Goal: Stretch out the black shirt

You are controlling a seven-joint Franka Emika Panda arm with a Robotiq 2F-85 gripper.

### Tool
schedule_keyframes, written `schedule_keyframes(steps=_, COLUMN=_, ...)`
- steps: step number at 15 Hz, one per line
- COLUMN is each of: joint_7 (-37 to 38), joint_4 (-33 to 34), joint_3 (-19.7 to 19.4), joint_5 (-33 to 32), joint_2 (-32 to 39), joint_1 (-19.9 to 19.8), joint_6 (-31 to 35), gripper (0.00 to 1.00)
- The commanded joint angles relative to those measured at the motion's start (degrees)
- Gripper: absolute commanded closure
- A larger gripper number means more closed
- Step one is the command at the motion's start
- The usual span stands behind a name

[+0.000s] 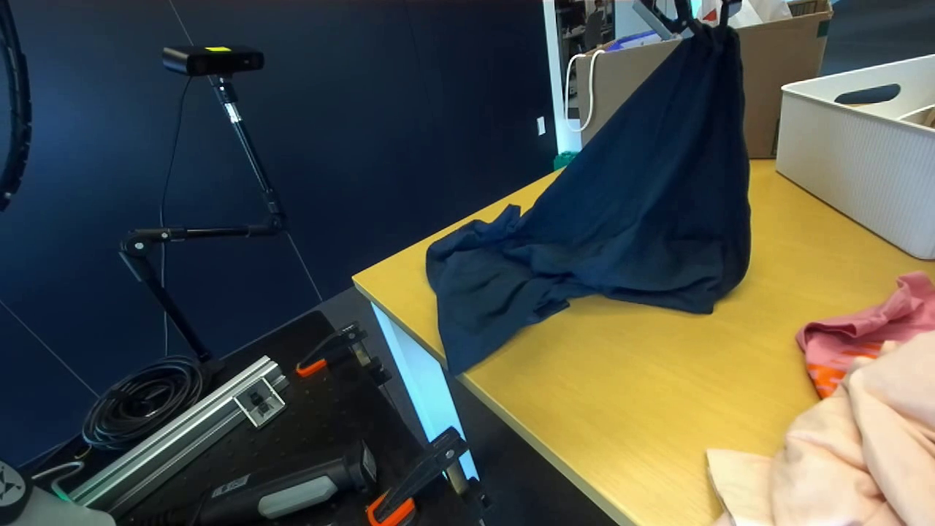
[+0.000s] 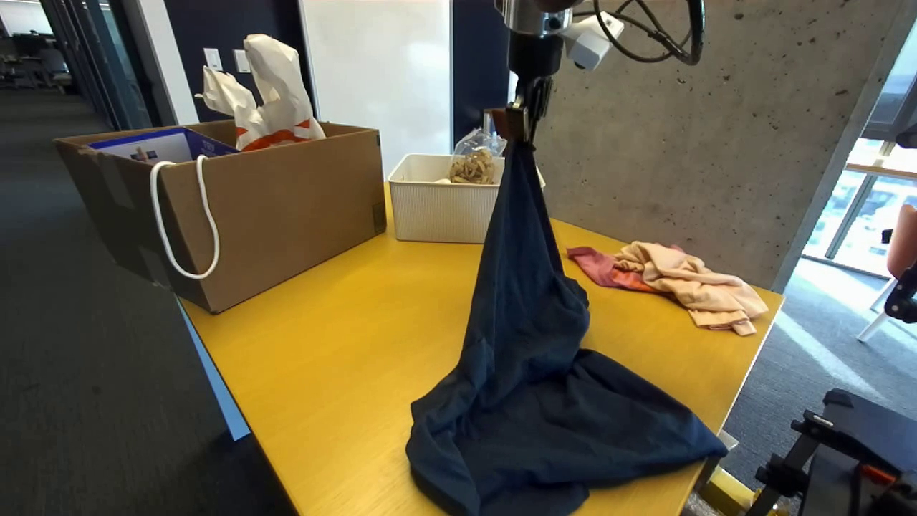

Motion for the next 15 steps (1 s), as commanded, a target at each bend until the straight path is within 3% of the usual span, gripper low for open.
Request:
schedule_keyframes(steps=1, joint_7=0.7, joint_4=11.2, joint_3=-0.8, joint_5=-0.1, joint_2=5.7, joint_1=0.4, joint_6=-3.7, gripper=0.96)
schedule_keyframes(steps=6, joint_7=0.1, joint_4=19.6, joint_3=-0.7, joint_5=0.9, joint_2=13.1, joint_1=-0.5, joint_6=-5.5, gripper=0.96)
schedule_keyframes(steps=15, joint_7=-3.5, joint_4=21.7, joint_3=3.8, joint_5=5.1, joint_2=20.9, joint_1=-1.8, joint_6=1.8, gripper=0.96)
